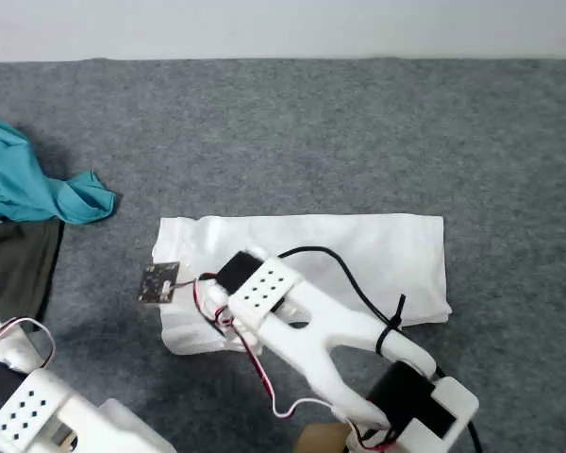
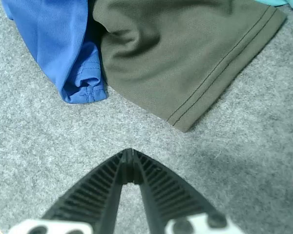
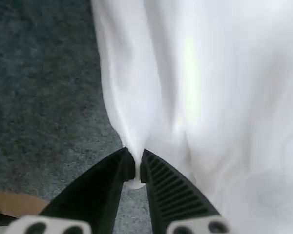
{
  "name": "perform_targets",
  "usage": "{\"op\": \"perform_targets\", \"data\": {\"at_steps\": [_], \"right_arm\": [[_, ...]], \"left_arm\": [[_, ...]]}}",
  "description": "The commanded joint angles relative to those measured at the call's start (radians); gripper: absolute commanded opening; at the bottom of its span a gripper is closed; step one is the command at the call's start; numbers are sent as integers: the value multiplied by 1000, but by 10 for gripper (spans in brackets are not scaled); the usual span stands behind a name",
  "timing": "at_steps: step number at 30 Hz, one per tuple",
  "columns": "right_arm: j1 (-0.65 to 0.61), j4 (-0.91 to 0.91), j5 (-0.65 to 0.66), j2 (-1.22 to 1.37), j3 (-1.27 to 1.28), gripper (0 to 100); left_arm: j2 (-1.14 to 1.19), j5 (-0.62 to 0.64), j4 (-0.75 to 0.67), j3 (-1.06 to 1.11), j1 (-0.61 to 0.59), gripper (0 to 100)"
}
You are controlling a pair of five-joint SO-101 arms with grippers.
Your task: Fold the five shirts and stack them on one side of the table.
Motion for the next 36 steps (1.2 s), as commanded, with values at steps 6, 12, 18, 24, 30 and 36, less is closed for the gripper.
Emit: {"op": "perform_targets", "data": {"at_steps": [6,12,18,24,30,36], "right_arm": [[173,-93,12,7,-144,11],[237,-90,6,196,-296,11],[268,-87,5,360,-442,11],[297,1,-25,464,-568,15],[318,140,-101,507,-697,133],[328,206,-121,510,-821,167]], "left_arm": [[-18,-41,6,-12,-6,3],[-18,-43,6,-12,-6,3],[-18,-44,2,-12,-3,3],[-20,-94,2,-12,-6,3],[-20,-92,2,-12,0,3],[-20,-92,2,-12,0,3]]}}
